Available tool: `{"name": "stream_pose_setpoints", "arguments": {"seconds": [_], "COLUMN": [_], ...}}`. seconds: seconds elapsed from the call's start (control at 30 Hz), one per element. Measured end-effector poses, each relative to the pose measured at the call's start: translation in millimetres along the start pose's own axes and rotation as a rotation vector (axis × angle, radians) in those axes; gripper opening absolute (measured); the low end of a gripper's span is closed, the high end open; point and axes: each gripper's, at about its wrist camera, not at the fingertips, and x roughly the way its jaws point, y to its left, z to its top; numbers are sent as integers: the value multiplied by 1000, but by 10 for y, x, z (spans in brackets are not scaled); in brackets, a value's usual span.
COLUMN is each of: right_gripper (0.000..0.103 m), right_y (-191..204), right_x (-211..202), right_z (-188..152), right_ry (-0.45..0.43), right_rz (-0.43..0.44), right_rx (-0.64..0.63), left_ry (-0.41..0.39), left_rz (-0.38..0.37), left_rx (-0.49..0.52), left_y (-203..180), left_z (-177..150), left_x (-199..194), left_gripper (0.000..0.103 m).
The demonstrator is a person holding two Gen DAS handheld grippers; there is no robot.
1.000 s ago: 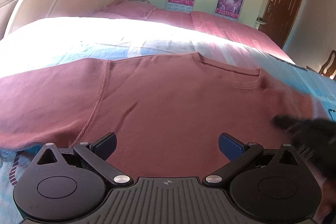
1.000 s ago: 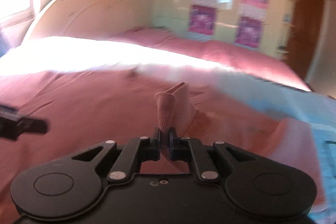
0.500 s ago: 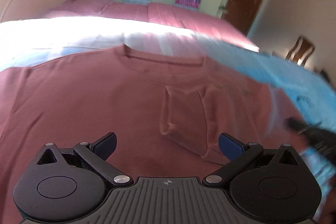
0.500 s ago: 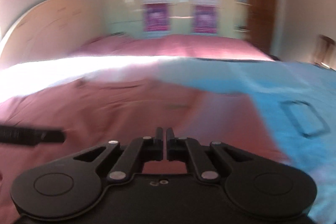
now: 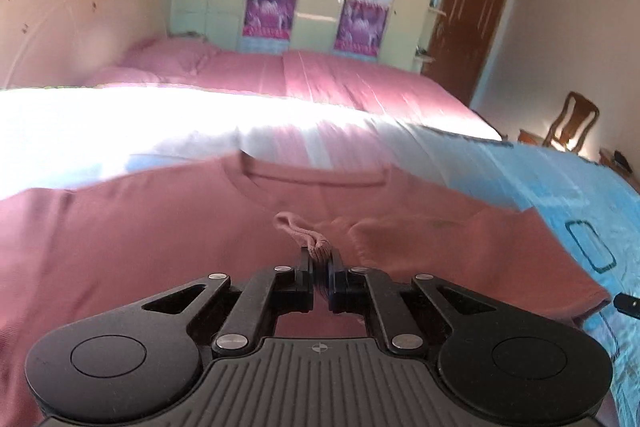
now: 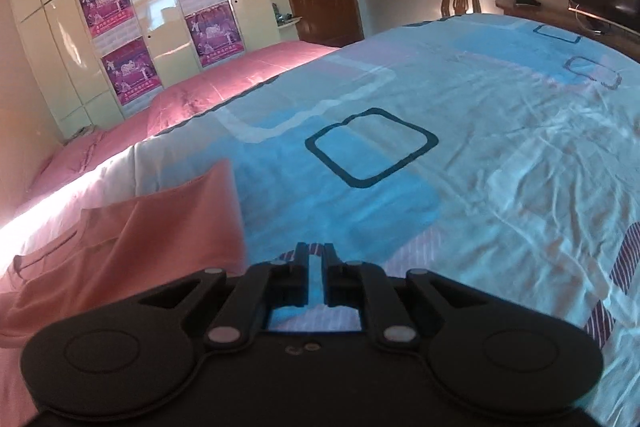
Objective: Fold small clothes
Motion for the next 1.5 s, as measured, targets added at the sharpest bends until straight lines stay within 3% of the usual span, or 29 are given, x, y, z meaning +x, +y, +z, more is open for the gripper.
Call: {"name": "stream_pose_setpoints", "arguments": {"seconds": [0.3, 0.47, 0.63, 0.67, 0.73, 0.8, 0.9, 0.97, 1.0, 1.03, 1.17, 1.37, 1.47, 1.5], "right_gripper": [11, 13, 13, 13, 13, 13, 13, 13, 13, 13, 13, 9, 3, 3], "right_y": [296, 348, 355, 360, 383, 426, 503, 557, 581, 598, 615, 744, 978, 1055], "right_x": [-49, -8, 49, 52, 64, 93, 152, 201, 227, 248, 346, 639, 876, 995], "right_z": [-44, -75, -76, -70, -43, -9, 68, 103, 118, 128, 206, 331, 327, 327], "right_ry": [43, 56, 61, 59, 51, 45, 34, 29, 28, 28, 19, 64, 107, 125], "right_rz": [118, 138, 138, 140, 151, 161, 172, 175, 178, 177, 175, 249, 297, 269], "right_rx": [-62, -92, -98, -98, -112, -133, -155, -172, -180, -185, -187, -222, -338, -386], "left_ry": [14, -31, 12, 8, -24, -60, -25, 40, 72, 82, -82, -14, -8, -8], "left_rz": [63, 116, 108, 119, 147, 154, 96, 41, 16, 13, 107, 121, 127, 129], "left_rx": [-17, -4, -37, -47, -45, -36, -55, -63, -61, -59, -60, -60, -55, -54], "left_y": [363, 412, 550, 578, 624, 665, 728, 738, 728, 721, 690, 687, 673, 667], "left_z": [-174, -346, -455, -442, -410, -335, -186, -112, -105, -111, -167, -286, -266, -259], "left_x": [14, -90, -12, -8, 0, 59, 267, 461, 533, 569, 312, 457, 514, 518], "left_gripper": [5, 5, 7, 14, 69, 75, 75, 67, 17, 5, 5, 5, 5, 5]}}
